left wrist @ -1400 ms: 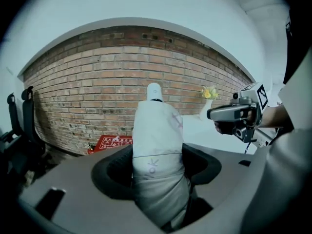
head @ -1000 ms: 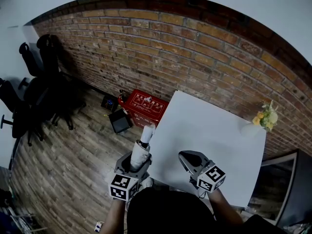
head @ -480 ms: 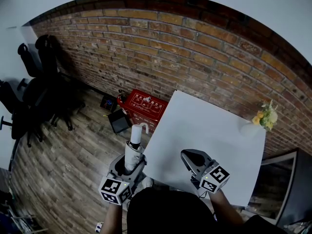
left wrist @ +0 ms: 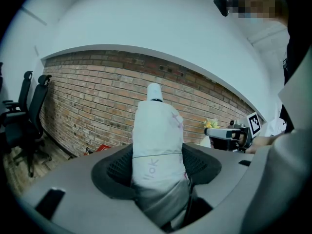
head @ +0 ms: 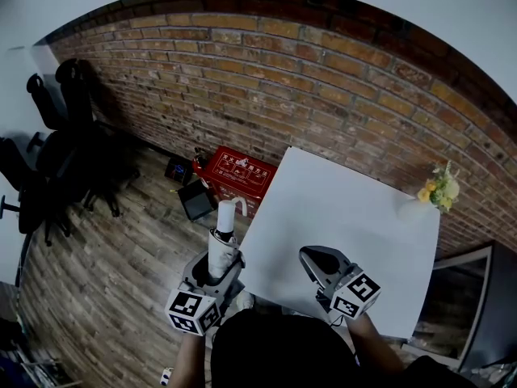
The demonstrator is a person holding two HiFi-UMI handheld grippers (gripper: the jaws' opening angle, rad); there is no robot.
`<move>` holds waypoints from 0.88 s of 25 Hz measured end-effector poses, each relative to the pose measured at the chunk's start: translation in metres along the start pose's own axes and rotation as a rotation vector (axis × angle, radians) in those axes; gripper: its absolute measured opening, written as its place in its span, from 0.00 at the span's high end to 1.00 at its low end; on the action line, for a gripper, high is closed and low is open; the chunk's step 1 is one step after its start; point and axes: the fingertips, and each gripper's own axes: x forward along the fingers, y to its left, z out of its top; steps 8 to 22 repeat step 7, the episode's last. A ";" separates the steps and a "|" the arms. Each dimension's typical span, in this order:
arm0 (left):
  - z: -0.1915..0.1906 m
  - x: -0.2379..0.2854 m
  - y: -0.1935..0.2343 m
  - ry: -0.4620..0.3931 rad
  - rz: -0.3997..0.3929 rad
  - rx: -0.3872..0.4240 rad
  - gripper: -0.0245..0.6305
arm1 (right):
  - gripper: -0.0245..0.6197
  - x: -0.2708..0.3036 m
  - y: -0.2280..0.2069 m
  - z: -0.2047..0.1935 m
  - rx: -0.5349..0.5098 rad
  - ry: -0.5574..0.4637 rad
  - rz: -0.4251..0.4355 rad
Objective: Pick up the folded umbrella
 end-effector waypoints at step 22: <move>-0.001 0.001 -0.001 0.000 -0.014 0.002 0.52 | 0.93 -0.003 -0.002 -0.003 -0.002 0.006 -0.014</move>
